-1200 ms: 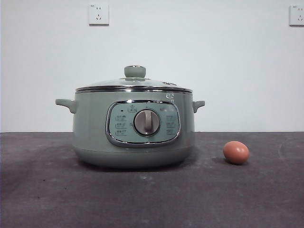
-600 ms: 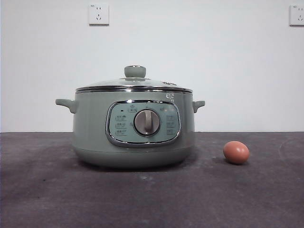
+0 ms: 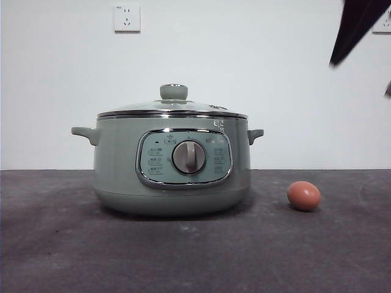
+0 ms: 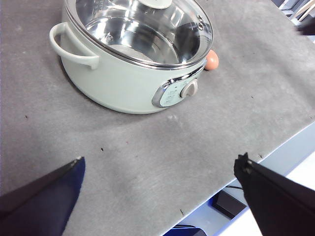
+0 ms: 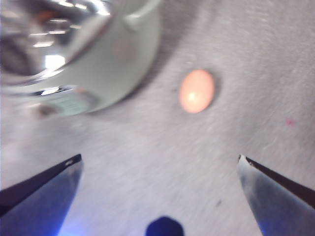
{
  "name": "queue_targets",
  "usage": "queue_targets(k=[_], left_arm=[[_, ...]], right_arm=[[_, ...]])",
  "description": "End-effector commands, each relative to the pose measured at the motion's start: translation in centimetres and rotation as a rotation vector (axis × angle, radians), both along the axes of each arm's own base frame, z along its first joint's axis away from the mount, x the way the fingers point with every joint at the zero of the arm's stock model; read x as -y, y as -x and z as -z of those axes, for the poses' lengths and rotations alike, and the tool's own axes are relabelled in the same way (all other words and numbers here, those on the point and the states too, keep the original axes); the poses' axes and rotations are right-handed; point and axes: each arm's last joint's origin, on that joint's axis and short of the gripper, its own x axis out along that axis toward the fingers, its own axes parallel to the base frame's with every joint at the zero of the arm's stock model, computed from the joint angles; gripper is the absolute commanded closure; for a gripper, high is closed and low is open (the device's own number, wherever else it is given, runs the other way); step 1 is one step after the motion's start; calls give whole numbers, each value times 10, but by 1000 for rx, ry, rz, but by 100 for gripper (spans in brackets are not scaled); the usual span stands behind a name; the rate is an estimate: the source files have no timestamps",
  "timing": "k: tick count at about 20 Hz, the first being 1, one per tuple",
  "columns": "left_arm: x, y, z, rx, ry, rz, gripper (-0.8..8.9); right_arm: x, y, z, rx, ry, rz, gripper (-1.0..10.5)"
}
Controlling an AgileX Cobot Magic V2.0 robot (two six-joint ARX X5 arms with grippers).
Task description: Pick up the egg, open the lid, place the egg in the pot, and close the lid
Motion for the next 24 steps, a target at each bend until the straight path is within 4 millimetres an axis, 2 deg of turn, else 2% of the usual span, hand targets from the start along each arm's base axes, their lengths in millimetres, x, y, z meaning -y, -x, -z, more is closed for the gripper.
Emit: queue_targets(k=[1,5,10,14,20,21,24], left_arm=[[0,-1,-2,22,1,0,156],[0,-2,-3,33,1,-1,156],[0,-2,-3,32,0,-1,156],[0,-1,-3,29,0,-1,156],[0,-1,-3,29,-3,-5,156],[0,-1,-3,29,-3,-6,156],[0,-1,-3,30,-4,-6,156]], right_arm=[[-9,-22,17,-19,38,1,322],[-27,-55,49,-23,97,-12,322],[-44,-83,87,-27,165,-14,323],[-50,-97,112,-36,205,-3,355],[-52,-105,134,-70,211,-4,358],[-53,-106,135,-71,210,-3,385],[-55,-106,135,-64,205,-4,583]])
